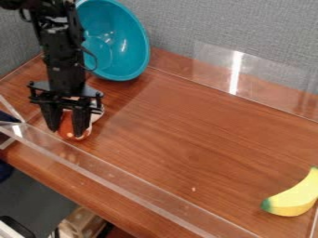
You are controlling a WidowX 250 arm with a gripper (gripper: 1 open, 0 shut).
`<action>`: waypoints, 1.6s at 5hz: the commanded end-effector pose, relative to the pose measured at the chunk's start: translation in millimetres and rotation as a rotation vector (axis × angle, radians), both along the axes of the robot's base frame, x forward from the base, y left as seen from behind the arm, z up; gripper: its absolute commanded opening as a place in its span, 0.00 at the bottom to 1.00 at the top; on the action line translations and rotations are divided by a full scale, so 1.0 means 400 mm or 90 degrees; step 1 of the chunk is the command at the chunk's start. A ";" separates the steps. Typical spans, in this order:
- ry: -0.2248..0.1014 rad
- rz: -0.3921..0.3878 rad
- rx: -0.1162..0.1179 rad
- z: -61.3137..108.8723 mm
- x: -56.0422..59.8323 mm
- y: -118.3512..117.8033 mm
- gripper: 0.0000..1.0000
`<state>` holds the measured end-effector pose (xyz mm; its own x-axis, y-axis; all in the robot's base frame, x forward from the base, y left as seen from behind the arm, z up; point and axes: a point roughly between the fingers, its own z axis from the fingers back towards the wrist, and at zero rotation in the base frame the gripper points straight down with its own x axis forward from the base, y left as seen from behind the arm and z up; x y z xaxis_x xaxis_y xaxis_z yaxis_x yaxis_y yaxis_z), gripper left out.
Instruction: Put the mushroom in the blue bowl
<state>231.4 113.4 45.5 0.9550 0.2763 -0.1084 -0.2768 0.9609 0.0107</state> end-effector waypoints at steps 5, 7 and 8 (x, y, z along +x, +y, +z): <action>-0.043 0.034 0.016 0.037 0.045 0.010 1.00; -0.045 0.043 0.016 0.035 0.049 0.006 0.00; -0.040 0.045 0.011 0.051 0.055 0.003 0.00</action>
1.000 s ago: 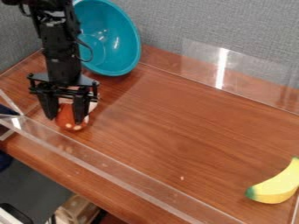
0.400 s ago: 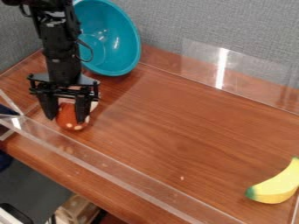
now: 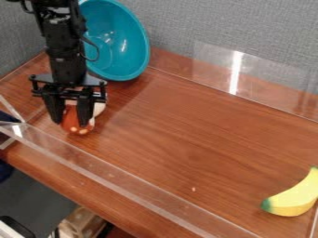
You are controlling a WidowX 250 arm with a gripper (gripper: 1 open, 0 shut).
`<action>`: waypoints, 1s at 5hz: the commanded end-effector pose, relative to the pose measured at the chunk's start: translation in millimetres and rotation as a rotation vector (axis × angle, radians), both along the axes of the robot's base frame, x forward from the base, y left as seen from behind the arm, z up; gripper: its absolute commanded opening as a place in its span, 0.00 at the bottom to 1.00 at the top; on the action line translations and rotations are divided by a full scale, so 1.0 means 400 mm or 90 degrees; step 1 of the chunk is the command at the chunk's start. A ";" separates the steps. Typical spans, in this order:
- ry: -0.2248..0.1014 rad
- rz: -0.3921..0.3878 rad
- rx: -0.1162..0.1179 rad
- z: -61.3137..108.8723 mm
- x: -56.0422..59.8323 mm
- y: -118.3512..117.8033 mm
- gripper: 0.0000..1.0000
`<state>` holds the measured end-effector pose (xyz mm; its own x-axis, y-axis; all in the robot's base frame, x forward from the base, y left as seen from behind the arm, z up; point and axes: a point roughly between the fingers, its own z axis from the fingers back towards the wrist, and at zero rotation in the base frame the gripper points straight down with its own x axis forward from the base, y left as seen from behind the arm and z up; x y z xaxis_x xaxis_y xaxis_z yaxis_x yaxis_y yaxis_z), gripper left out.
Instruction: Put the mushroom in the blue bowl
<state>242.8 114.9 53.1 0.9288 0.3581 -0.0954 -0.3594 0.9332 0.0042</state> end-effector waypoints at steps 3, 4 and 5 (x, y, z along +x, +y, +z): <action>-0.031 0.009 -0.003 0.124 0.062 0.001 0.00; -0.055 -0.007 -0.003 0.185 0.098 0.006 0.00; -0.079 -0.016 0.004 0.226 0.181 0.007 0.00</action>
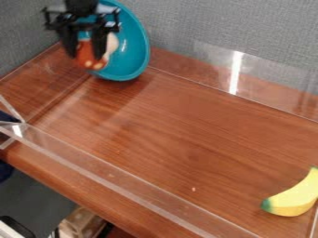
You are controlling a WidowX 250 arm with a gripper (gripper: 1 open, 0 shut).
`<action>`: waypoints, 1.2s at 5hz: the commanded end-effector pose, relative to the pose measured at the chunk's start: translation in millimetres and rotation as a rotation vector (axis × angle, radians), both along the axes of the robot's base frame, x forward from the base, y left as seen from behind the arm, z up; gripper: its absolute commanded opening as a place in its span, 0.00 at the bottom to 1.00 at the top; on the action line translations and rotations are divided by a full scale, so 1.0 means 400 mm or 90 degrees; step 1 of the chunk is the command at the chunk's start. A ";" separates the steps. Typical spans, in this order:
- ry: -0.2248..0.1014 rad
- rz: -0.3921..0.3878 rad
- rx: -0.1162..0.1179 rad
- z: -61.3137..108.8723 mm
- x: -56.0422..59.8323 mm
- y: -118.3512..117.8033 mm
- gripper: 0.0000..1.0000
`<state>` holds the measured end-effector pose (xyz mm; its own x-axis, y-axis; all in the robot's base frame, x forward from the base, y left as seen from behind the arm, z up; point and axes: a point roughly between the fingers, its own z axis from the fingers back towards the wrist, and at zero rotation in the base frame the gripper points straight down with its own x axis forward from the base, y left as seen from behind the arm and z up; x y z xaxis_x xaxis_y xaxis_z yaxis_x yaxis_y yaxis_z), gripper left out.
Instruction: Put the mushroom in the blue bowl
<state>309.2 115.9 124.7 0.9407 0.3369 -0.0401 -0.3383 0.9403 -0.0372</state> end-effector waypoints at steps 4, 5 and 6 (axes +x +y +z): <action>-0.034 -0.007 0.028 -0.010 0.179 0.015 0.00; -0.033 -0.010 0.030 -0.016 0.188 0.014 0.00; -0.032 -0.013 0.033 -0.023 0.197 0.012 0.00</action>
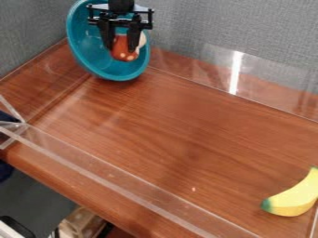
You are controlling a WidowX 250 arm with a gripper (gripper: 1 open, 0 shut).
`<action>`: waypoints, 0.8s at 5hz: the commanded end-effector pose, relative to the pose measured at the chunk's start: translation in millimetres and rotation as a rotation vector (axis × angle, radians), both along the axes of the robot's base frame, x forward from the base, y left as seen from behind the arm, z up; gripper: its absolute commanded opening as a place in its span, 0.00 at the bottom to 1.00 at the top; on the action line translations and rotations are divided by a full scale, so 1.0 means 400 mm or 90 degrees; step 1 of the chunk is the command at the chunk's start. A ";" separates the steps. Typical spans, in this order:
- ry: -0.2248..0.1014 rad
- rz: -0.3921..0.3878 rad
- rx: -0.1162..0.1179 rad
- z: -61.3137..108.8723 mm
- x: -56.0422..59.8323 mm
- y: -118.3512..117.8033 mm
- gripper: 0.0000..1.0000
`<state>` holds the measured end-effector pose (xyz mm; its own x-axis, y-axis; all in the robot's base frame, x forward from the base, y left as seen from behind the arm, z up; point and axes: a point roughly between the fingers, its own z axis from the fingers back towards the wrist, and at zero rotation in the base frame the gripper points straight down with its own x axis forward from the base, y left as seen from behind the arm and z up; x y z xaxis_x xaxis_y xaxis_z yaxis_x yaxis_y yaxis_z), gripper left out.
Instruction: Put the mushroom in the blue bowl
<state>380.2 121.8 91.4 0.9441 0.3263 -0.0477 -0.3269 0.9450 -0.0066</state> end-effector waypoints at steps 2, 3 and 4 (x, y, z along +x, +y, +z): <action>-0.043 -0.008 0.019 0.056 0.029 -0.004 0.00; -0.042 -0.010 0.021 0.056 0.034 -0.006 0.00; -0.042 -0.012 0.022 0.056 0.037 -0.007 0.00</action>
